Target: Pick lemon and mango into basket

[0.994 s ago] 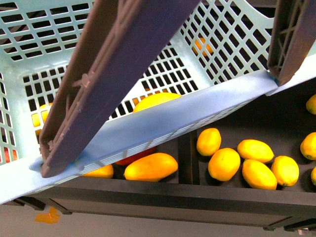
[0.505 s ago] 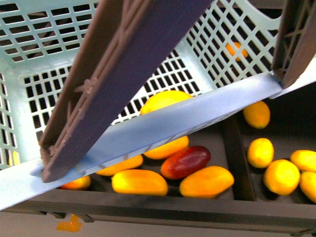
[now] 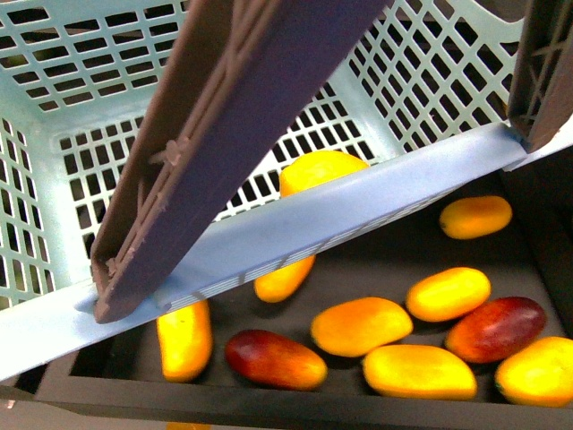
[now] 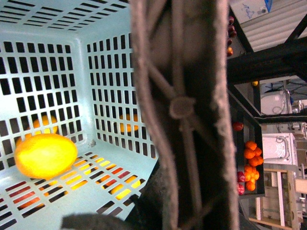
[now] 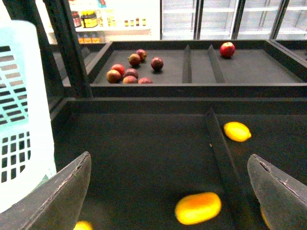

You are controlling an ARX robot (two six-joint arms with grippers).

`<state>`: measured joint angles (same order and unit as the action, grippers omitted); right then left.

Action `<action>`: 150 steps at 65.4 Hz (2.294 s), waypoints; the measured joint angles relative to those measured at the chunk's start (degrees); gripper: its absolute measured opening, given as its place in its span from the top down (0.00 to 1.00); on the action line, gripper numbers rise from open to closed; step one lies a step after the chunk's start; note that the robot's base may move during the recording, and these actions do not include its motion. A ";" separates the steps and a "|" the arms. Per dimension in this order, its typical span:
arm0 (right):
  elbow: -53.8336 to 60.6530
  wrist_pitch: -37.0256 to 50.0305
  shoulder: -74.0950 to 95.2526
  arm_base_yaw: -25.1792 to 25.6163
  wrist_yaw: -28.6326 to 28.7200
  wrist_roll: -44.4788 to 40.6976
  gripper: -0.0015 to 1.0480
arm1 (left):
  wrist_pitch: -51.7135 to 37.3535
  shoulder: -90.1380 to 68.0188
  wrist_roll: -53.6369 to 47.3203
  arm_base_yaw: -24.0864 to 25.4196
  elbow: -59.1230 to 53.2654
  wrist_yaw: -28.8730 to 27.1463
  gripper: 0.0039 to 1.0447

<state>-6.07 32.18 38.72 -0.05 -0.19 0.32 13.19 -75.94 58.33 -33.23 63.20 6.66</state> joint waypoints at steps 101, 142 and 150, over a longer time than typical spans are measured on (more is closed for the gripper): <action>-47.93 -26.99 89.02 12.11 -7.96 43.89 0.08 | 0.00 0.09 -0.02 0.13 0.04 -0.20 0.96; -53.72 -27.71 98.31 11.65 -8.87 45.18 0.08 | 0.00 0.09 -0.04 0.13 0.04 -0.17 0.96; -53.72 -27.52 99.27 11.63 -8.79 45.22 0.08 | 0.00 0.09 0.02 0.13 0.04 0.07 0.96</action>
<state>-59.79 4.67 137.99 11.57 -8.97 45.54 13.19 -75.85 58.35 -33.10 63.24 6.72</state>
